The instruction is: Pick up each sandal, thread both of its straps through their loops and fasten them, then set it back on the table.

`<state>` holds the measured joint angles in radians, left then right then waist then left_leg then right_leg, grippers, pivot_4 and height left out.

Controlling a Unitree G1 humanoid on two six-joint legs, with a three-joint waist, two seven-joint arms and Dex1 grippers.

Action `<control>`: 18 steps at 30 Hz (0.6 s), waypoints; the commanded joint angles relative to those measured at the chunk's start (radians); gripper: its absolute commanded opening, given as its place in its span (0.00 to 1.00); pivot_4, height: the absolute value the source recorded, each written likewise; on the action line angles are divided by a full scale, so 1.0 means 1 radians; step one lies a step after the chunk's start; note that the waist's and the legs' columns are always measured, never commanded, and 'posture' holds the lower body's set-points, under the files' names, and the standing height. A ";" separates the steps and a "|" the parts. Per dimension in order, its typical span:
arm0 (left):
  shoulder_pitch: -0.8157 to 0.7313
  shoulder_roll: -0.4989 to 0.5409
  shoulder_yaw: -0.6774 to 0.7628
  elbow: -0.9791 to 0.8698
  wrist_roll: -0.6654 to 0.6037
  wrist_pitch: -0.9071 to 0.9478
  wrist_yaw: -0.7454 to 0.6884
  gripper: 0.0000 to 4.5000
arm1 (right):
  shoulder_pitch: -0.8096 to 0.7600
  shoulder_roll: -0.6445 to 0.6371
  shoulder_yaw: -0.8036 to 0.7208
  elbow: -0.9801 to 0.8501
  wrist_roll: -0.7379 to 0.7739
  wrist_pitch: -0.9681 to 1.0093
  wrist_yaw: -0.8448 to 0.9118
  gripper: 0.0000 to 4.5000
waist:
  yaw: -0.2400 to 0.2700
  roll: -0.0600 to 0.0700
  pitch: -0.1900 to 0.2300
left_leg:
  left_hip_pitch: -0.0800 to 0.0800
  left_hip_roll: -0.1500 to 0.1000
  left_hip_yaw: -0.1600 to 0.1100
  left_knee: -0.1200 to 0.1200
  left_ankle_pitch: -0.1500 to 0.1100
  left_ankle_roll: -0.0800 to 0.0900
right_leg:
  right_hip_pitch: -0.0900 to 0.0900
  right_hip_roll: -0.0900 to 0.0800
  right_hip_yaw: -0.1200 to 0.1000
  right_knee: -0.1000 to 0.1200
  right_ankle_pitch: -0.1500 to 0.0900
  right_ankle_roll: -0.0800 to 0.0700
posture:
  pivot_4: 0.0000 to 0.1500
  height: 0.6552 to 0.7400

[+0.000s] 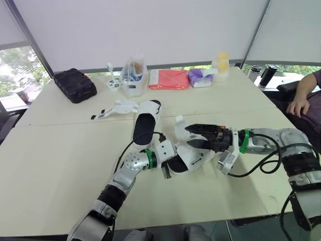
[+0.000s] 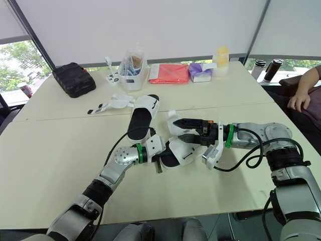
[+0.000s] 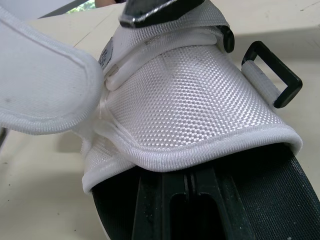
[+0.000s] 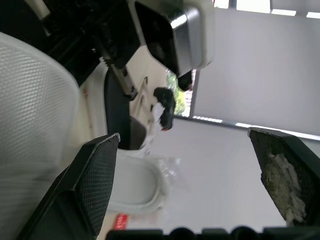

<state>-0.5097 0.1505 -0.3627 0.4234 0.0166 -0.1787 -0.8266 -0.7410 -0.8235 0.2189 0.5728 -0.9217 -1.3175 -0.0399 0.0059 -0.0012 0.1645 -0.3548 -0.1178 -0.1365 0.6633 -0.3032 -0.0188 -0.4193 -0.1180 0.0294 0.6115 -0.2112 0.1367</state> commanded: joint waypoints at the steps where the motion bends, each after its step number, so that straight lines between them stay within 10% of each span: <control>1: 0.025 0.007 -0.032 0.036 0.027 0.027 -0.020 0.00 | 0.016 0.015 0.042 -0.017 0.656 0.308 0.405 0.99 | -0.004 -0.001 0.000 | 0.001 0.002 0.001 0.000 -0.001 0.001 | 0.002 0.001 -0.001 -0.002 0.000 0.000 | 1.00 1.00; 4: 0.026 0.010 -0.029 0.032 0.026 0.028 -0.019 0.00 | 0.011 0.059 -0.013 -0.233 1.142 0.871 0.750 0.99 | -0.013 0.001 0.000 | 0.006 0.007 -0.001 0.000 -0.005 0.010 | 0.011 0.004 -0.003 -0.011 0.001 -0.001 | 1.00 1.00; 9: 0.026 0.010 -0.025 0.033 0.025 0.029 -0.016 0.00 | -0.099 0.075 -0.126 -0.370 1.629 1.845 0.829 0.99 | 0.000 0.001 0.000 | 0.003 0.008 -0.003 0.001 -0.006 0.011 | 0.011 0.005 -0.005 -0.014 0.003 -0.004 | 1.00 1.00; 18: 0.020 0.008 -0.025 0.039 0.028 0.025 -0.012 0.00 | -0.501 0.164 -0.116 0.067 1.617 2.564 0.811 0.99 | 0.007 0.002 -0.001 | -0.009 0.008 -0.001 0.000 -0.007 0.010 | -0.004 0.004 -0.006 -0.013 0.004 -0.005 | 1.00 1.00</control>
<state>-0.5097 0.1496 -0.3650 0.4197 0.0133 -0.1798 -0.8359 -1.1852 -0.6740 0.1029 0.5556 0.7288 1.1774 0.7781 0.0131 0.0012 0.1636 -0.3649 -0.1097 -0.1371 0.6632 -0.3099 -0.0084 -0.4246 -0.1144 0.0235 0.5992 -0.2071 0.1319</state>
